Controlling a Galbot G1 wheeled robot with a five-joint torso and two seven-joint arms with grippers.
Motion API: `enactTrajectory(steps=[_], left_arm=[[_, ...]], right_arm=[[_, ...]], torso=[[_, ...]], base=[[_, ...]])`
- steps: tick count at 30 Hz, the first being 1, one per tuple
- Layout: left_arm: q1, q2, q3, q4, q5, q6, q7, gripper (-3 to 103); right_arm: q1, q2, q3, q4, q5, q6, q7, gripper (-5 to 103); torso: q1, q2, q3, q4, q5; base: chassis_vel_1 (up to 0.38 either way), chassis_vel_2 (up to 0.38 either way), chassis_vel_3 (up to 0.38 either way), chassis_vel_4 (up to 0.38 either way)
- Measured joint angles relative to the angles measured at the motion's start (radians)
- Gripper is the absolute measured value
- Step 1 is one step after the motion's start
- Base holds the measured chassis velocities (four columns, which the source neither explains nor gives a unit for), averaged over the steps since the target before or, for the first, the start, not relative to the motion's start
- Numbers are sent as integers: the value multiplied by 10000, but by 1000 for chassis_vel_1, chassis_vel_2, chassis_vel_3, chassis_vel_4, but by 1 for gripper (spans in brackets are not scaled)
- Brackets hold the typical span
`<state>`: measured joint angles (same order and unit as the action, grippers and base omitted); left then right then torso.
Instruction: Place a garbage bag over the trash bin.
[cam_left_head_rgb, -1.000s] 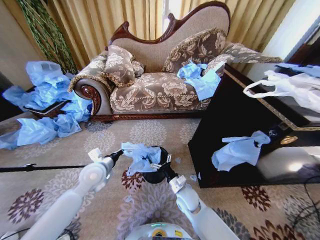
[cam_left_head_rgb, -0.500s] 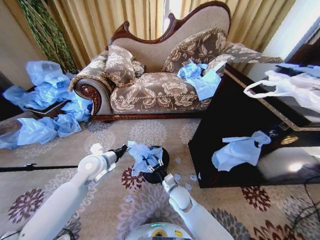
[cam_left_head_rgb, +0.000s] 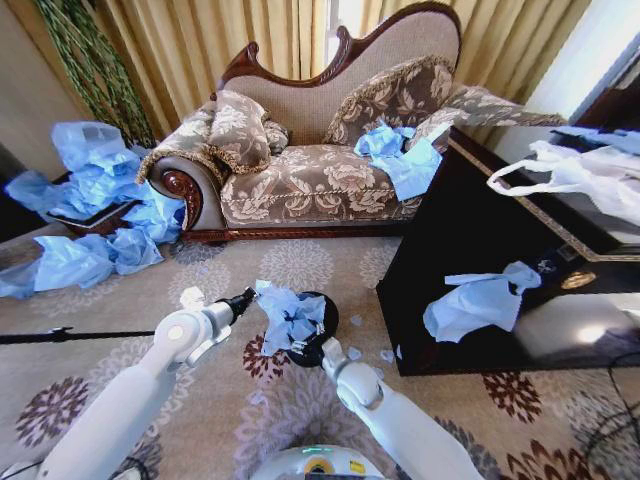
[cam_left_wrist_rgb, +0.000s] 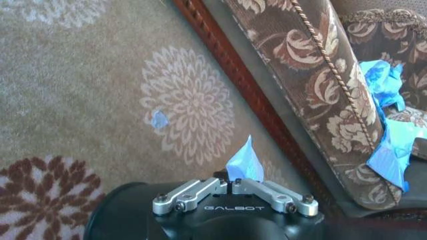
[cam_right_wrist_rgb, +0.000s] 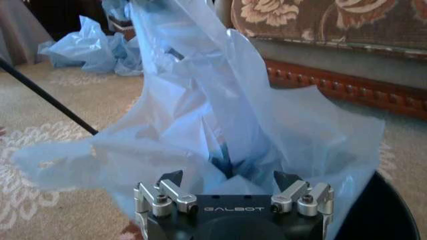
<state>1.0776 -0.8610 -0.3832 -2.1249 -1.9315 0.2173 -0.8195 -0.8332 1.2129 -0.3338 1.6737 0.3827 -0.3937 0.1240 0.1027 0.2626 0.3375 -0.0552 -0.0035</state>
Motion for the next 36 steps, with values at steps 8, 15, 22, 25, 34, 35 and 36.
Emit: enactTrajectory(steps=[8,15,22,25,34,35,36], left_arm=[[101,-33,-144,-80,-1,-27,100,0],[59,-20,-215,-61,-53,-70,124,0],[-26,-111,-195,48,-52,-142,150,0],[-23,-137,-188,59,-41,-153,151,0],[-7,-223,-177,106,-1,-176,153,0],[12,-246,-176,108,9,-187,154,0],[31,-261,-176,109,21,-197,153,0]], right_arm=[[946,-123,-387,-537,512,-752,-293,75],[774,-349,-284,-557,467,-932,-826,47],[657,-554,-185,-447,499,-928,-879,21],[631,-611,-162,-380,531,-917,-849,15],[180,-960,142,134,629,-786,-694,0],[38,-1019,291,307,624,-681,-620,0],[-96,-1073,417,480,605,-588,-557,0]], torso=[[0,0,0,-1,0],[0,0,0,-2,1],[0,0,0,0,1],[0,0,0,0,1],[0,0,0,0,2],[0,0,0,0,2],[0,0,0,1,2]], base=[[0,0,0,0],[0,0,0,0],[0,0,0,0],[0,0,0,0],[0,0,0,0],[0,0,0,0],[0,0,0,0]])
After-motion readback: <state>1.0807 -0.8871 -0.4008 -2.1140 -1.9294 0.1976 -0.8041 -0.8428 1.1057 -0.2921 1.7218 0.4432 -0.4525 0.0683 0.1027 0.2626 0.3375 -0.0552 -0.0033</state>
